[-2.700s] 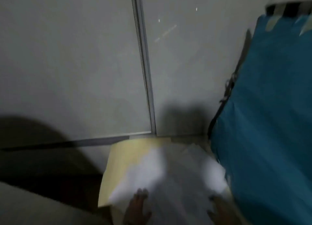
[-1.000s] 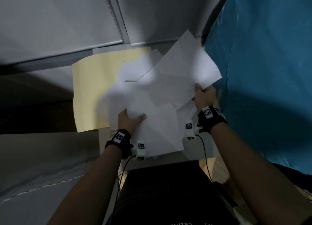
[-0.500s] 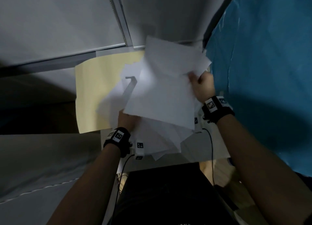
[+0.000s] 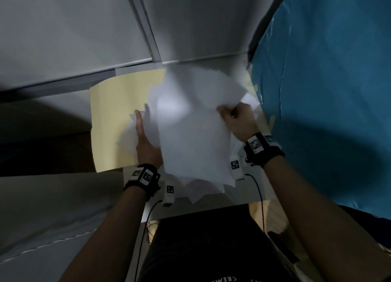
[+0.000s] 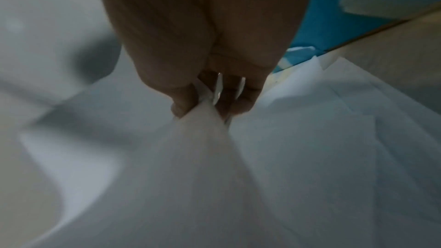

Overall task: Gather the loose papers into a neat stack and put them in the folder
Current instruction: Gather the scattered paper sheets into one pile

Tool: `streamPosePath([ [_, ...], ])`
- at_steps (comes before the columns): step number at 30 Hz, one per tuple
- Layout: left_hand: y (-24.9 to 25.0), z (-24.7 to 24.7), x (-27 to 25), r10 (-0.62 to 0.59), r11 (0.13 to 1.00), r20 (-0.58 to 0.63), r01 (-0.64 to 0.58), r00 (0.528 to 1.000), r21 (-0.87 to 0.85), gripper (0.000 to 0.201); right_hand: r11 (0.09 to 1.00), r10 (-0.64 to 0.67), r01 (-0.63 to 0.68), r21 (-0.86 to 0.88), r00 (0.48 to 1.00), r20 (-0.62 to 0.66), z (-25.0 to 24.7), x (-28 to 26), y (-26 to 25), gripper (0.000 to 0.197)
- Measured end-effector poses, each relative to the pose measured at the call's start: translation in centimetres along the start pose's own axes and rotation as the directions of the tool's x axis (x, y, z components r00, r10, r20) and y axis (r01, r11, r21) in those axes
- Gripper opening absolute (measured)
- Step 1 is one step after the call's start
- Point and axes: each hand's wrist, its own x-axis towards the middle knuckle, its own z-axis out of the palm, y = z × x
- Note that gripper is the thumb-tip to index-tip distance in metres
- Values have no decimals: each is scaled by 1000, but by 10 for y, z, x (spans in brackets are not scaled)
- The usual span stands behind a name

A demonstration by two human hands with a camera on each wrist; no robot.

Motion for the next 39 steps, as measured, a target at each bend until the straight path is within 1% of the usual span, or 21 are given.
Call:
streamPosePath([
  [1,1,3,2,7,1000,15,-8,1000,15,94,997,-13,18,-73,997,71,13,2,8,40],
  [3,-4,11,7,-15,1000,66,15,998,4,50,976,-26,67,-208,981,193,34,3,26,24],
  [4,-10,15,9,-79,996,71,81,994,-37,30,960,-28,91,-266,972,234,41,0,32,20],
  [5,-13,17,9,-170,979,77,177,982,-102,26,951,-43,119,-286,965,260,47,-1,39,20],
  [7,-9,20,6,-323,912,120,342,939,-225,45,960,-36,109,-258,961,273,51,-4,44,18],
  [8,-9,20,4,-348,902,115,366,930,-231,54,966,-35,102,-237,962,271,51,-6,44,29],
  [9,-12,21,5,-314,934,91,325,945,-151,53,973,-46,99,-208,967,249,50,-7,48,37],
  [11,-22,22,4,-230,970,51,224,972,93,50,991,63,-55,-123,996,66,45,-6,53,31],
  [12,-29,23,4,-214,966,46,204,976,161,59,982,146,-156,-109,985,-97,39,-3,59,42],
  [14,-30,23,-1,-217,968,-5,216,976,131,77,893,382,-427,-143,886,-265,26,-3,57,93],
  [16,-31,22,-2,-222,972,-34,223,975,73,91,781,568,-607,-144,788,-238,19,0,53,135],
  [18,-33,22,-3,-219,974,-11,219,976,60,99,788,597,-608,-95,793,-124,21,8,46,148],
  [20,-34,23,-3,-211,975,4,210,978,74,101,840,530,-527,-131,848,-11,28,11,37,139],
  [21,-33,23,-2,-209,975,15,207,978,79,101,871,471,-463,-165,882,14,31,10,32,125],
  [23,-33,22,-1,-203,976,25,201,979,79,104,917,338,-335,-217,941,-25,31,9,30,88],
  [26,-33,17,0,-171,982,15,169,985,81,110,943,261,-278,-181,959,-116,16,1,29,50],
  [28,-33,15,0,-145,987,5,144,989,72,113,941,182,-213,-261,973,-139,-1,-5,30,21],
  [31,-29,15,-2,-113,992,-11,114,993,56,119,856,78,-192,-480,966,-246,-27,-16,25,23],
  [34,-27,16,-3,-83,996,-12,84,996,43,121,835,-75,-132,-533,934,-349,-46,-20,24,21],
  [37,-27,19,-4,-85,996,-21,85,996,5,125,897,-140,-67,-436,894,-426,-52,-21,17,20],
  [39,-30,22,-2,-69,997,-26,68,997,-26,132,967,-35,-85,-240,889,-456,-57,-19,14,23],
])
